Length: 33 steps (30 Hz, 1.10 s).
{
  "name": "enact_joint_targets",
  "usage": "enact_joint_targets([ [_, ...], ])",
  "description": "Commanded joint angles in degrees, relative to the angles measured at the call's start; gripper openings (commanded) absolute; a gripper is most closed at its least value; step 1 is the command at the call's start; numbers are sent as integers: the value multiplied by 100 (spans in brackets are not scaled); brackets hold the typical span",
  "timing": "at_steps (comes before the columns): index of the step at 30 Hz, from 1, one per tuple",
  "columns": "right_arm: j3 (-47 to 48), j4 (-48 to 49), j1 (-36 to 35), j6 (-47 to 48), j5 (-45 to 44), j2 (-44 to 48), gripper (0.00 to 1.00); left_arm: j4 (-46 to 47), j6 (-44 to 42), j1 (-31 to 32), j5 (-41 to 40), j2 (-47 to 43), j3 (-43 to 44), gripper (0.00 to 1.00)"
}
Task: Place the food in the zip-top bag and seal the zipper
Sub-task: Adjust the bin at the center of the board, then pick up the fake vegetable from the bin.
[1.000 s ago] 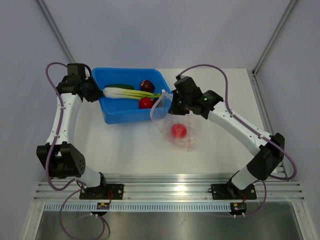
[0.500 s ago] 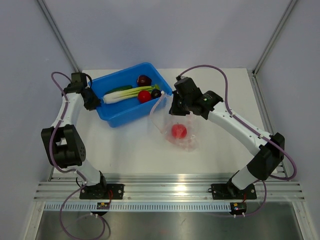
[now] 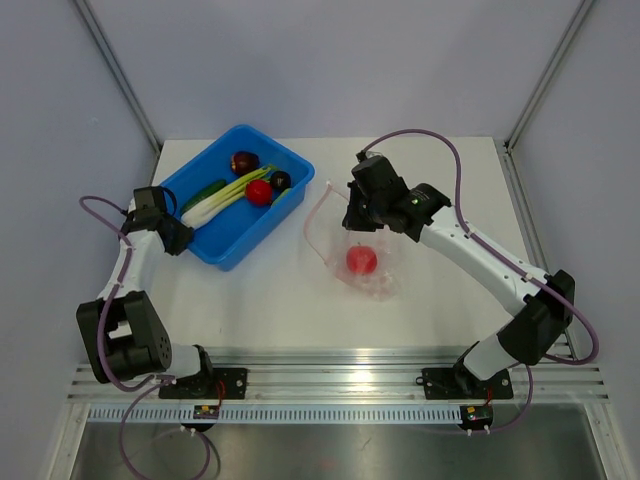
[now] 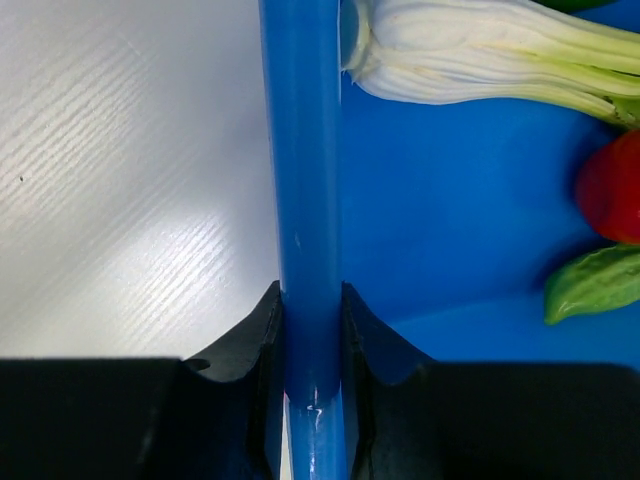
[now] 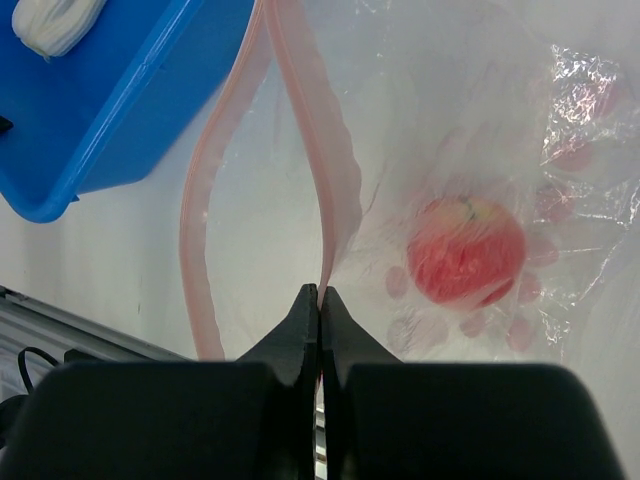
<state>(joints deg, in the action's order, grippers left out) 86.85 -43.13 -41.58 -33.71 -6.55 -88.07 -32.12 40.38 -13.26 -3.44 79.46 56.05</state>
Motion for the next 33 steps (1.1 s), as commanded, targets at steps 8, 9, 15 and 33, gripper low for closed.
enact_joint_targets([
  [8, 192, 42, 27, -12, 30, 1, 0, -778, -100, 25, -341, -518, 230, 81],
  [9, 218, 42, 27, -12, 31, -8, 0, -717, -153, 42, -324, -798, 370, 82],
  [15, 271, 42, 27, -39, 48, -96, 1, -1032, -803, 736, -639, -768, 1643, 89],
  [33, 324, -107, 36, 163, -154, -289, 1, -2237, 2490, 1370, -2345, 2318, 4238, 85],
])
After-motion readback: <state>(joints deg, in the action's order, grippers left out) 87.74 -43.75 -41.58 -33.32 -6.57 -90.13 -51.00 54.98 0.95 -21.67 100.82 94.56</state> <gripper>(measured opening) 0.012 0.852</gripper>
